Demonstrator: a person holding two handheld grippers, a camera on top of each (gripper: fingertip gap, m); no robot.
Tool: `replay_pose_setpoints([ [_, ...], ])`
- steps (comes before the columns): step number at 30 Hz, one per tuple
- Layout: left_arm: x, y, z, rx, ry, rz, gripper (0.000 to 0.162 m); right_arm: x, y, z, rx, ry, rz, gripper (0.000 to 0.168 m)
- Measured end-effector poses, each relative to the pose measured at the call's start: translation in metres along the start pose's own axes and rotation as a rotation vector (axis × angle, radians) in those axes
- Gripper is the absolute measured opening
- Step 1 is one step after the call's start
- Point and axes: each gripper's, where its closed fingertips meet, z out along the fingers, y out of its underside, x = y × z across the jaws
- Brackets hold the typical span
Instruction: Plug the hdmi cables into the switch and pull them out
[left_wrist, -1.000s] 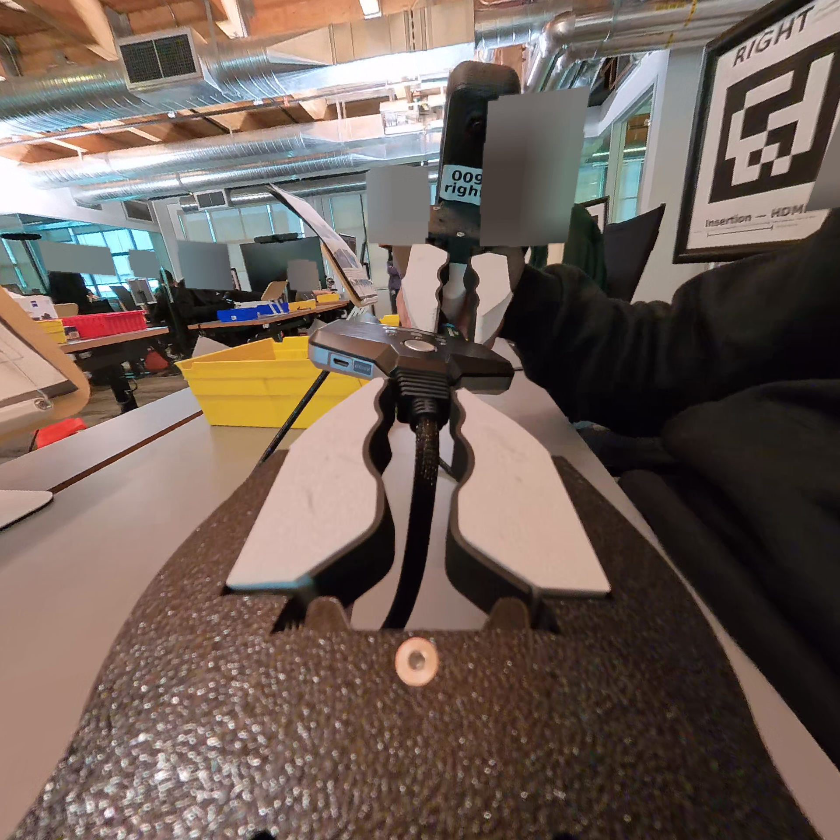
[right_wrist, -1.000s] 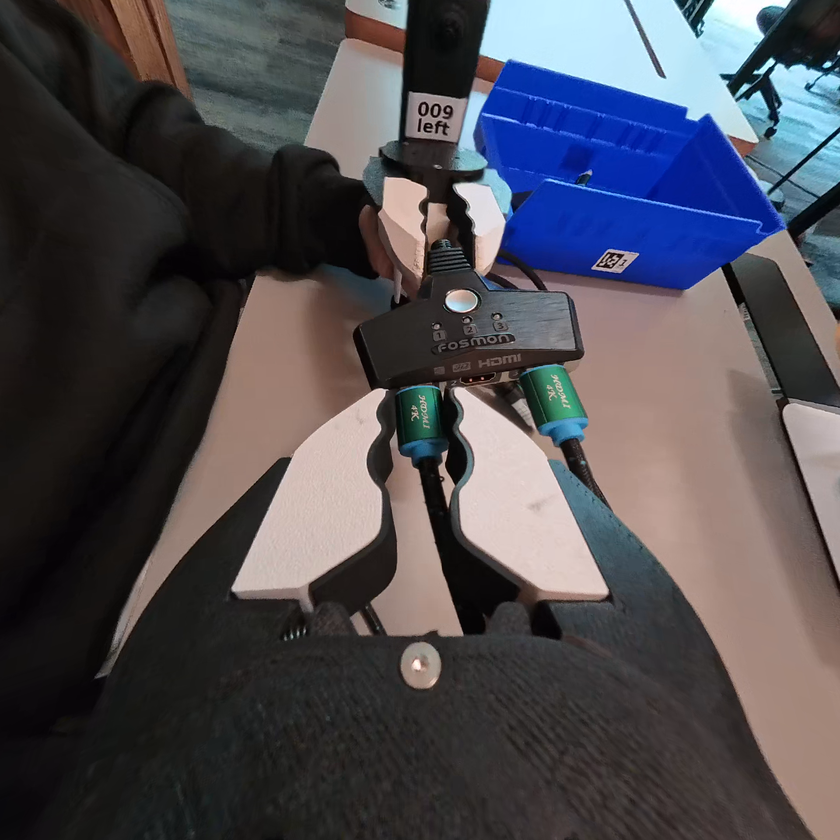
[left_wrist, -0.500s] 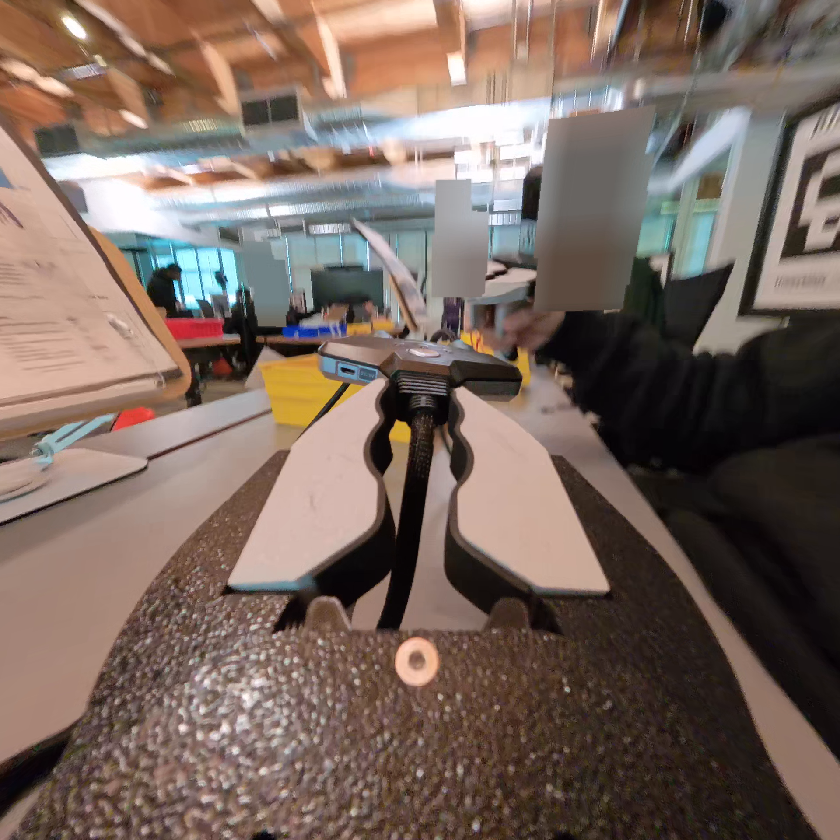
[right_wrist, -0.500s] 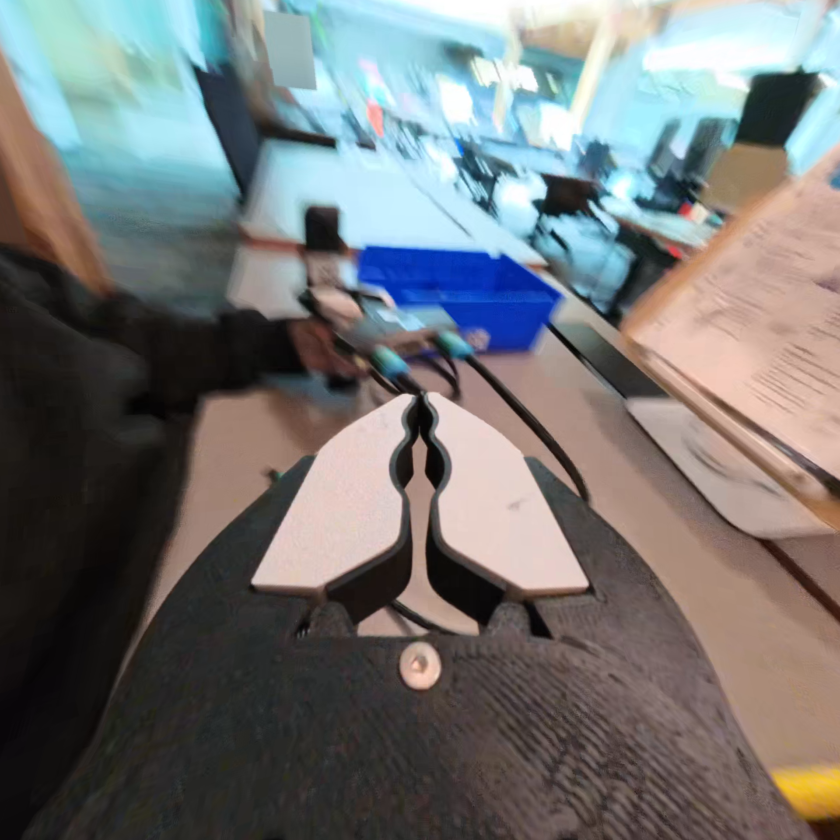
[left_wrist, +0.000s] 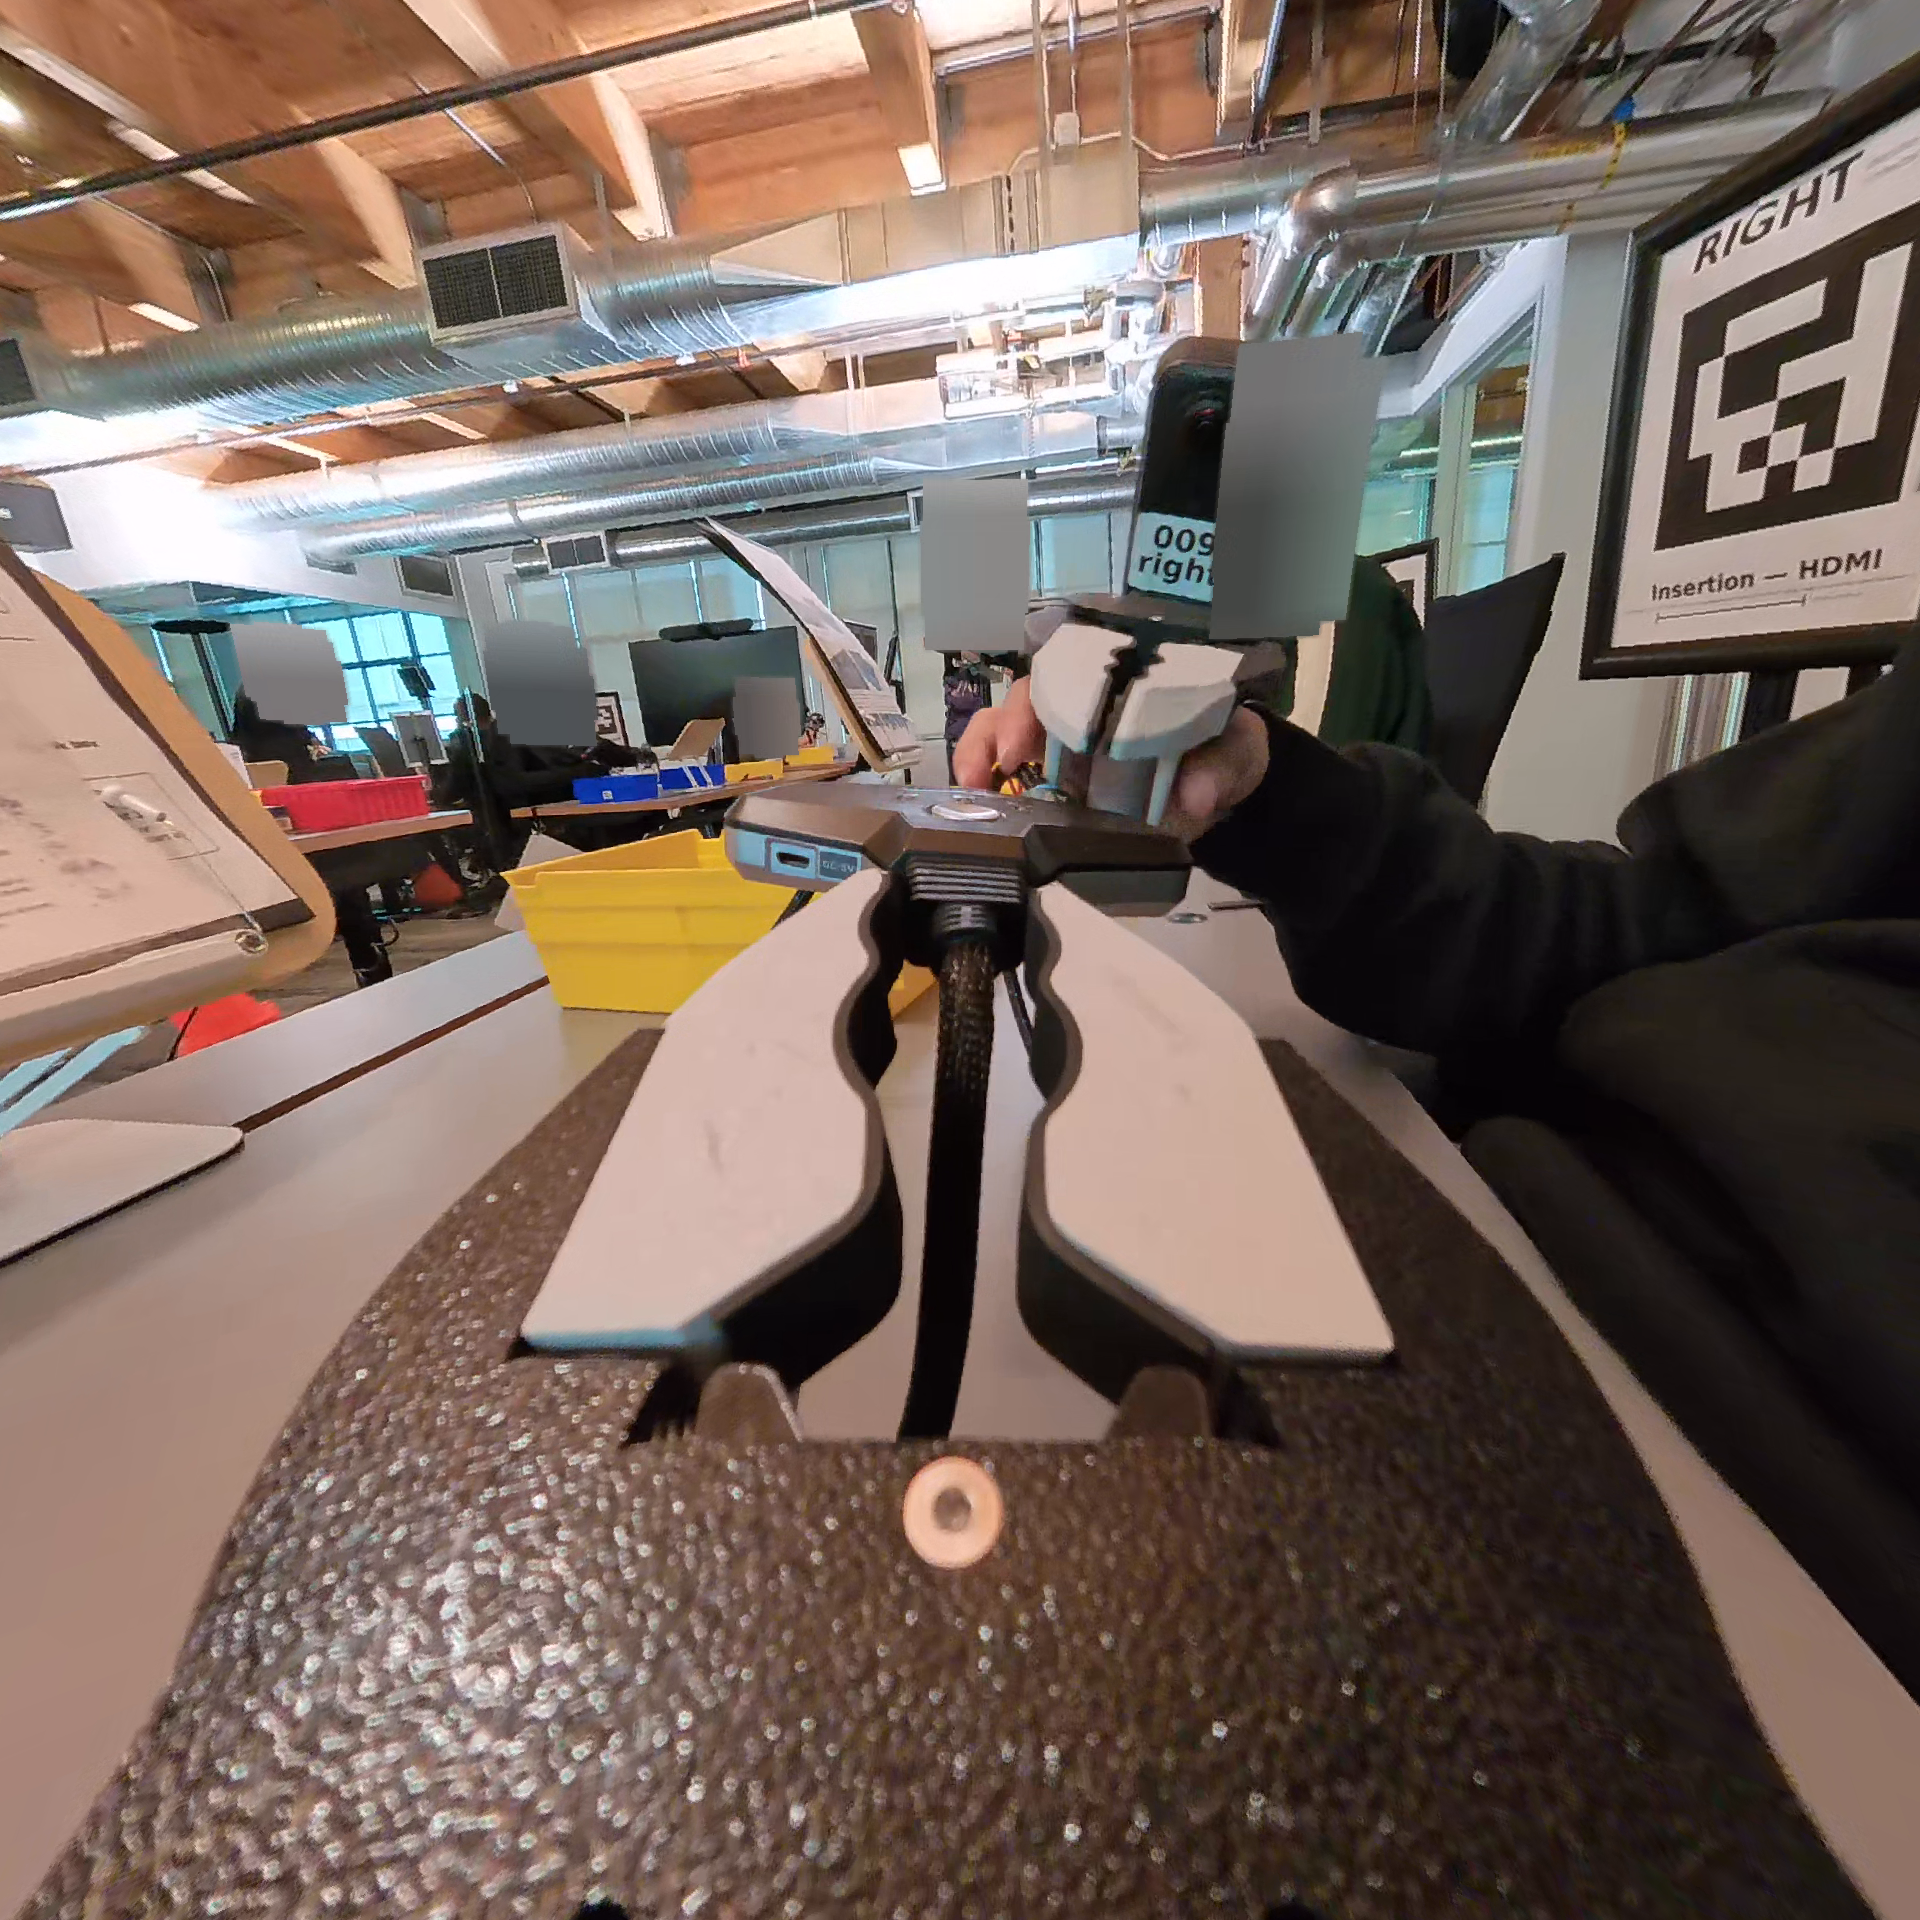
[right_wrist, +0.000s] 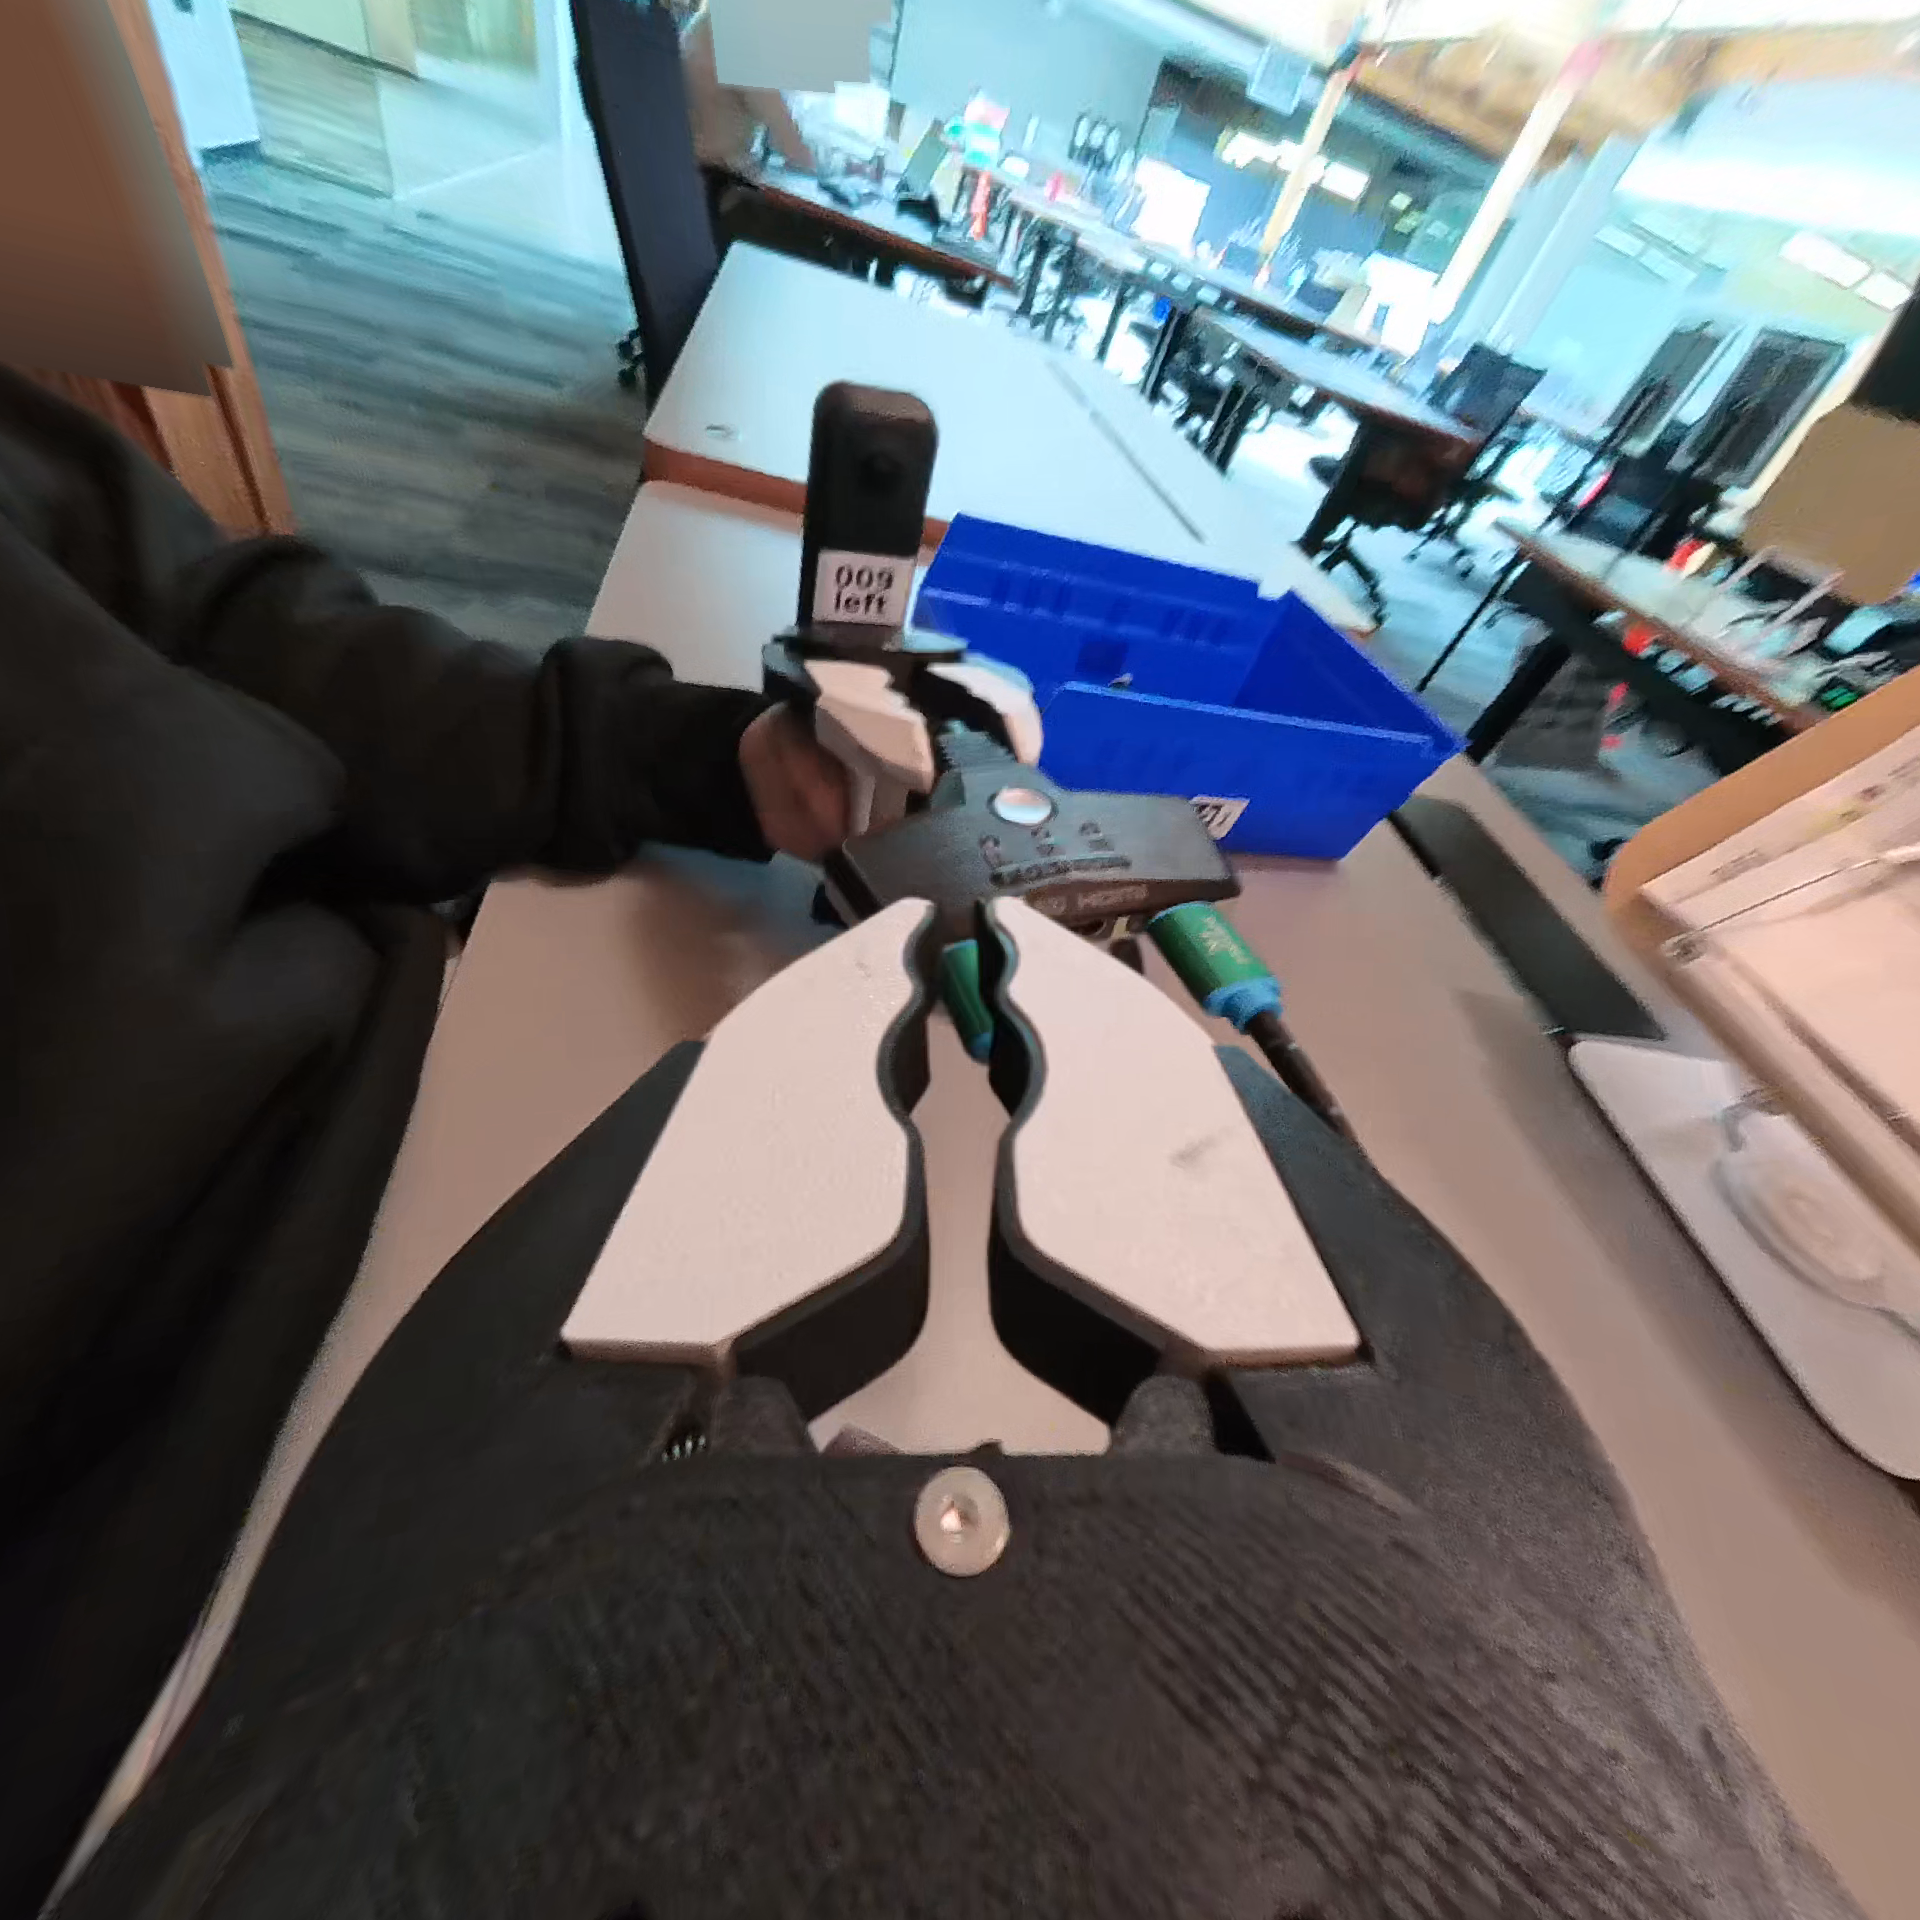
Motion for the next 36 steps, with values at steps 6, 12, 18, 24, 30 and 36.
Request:
replay_pose_setpoints([
  [6,0.005,0.003,0.005,-0.018,0.026,0.015,0.021,0.028,-0.005,-0.021,-0.144,0.248,-0.105,0.052],
  [12,0.010,0.002,0.004,-0.010,0.063,0.015,0.021,-0.006,0.031,0.006,-0.174,-0.067,0.015,0.032],
  [18,0.014,0.002,0.003,-0.012,0.091,0.016,0.021,-0.017,0.034,0.008,-0.128,-0.169,0.105,0.023],
  [24,0.015,0.002,0.003,-0.004,0.095,0.012,0.022,-0.018,0.034,0.010,-0.096,-0.166,0.102,0.022],
  [30,0.012,-0.003,0.001,0.028,0.090,-0.005,0.021,-0.017,0.026,0.015,-0.043,-0.137,0.073,0.022],
  [36,0.010,-0.007,-0.001,0.062,0.087,-0.020,0.022,-0.017,0.024,0.018,-0.005,-0.134,0.107,0.022],
])
